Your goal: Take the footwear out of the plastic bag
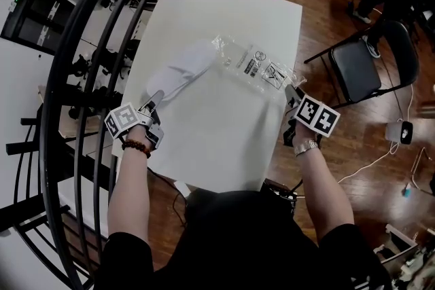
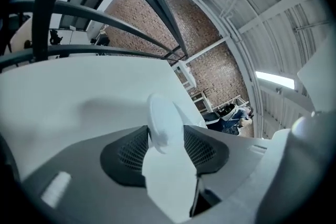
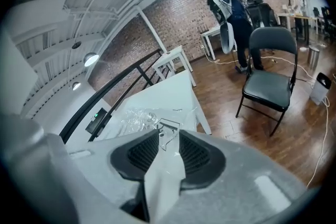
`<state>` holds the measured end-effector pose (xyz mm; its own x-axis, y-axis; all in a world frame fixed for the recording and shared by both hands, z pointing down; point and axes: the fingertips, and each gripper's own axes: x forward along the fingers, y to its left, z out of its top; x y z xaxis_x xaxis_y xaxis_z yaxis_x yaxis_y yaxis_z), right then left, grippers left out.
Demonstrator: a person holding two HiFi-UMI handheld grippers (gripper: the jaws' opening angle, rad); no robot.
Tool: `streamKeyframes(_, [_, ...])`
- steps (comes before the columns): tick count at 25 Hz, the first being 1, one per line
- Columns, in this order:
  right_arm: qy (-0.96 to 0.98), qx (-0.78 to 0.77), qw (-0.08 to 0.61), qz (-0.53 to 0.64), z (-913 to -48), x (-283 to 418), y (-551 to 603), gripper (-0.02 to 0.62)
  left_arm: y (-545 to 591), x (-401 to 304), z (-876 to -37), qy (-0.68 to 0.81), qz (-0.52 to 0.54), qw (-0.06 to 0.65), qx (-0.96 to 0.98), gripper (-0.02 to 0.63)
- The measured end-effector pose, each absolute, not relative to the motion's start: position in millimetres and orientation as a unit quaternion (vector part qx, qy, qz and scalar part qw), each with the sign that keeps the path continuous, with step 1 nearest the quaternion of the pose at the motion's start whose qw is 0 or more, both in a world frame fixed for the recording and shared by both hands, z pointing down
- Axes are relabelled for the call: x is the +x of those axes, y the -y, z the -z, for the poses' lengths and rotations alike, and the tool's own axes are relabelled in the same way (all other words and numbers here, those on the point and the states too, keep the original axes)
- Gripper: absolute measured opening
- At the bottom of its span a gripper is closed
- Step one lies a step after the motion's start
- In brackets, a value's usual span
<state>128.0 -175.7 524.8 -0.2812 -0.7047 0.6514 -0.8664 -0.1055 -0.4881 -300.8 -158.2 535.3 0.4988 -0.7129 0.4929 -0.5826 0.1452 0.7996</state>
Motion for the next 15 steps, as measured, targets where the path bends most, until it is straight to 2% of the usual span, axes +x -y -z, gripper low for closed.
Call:
streamKeyframes(6, [0.673,0.586,0.124,-0.434,-528.0,129.8,164.5,0.115,154.9,-303.1,-545.6,0.526,0.008,0.556,0.643,0.247])
streamKeyframes(15, [0.678,0.583,0.136,-0.426,-529.5,142.8,151.1,0.115,135.6,-316.7,-556.2,0.573,-0.032,0.553,0.603,0.295])
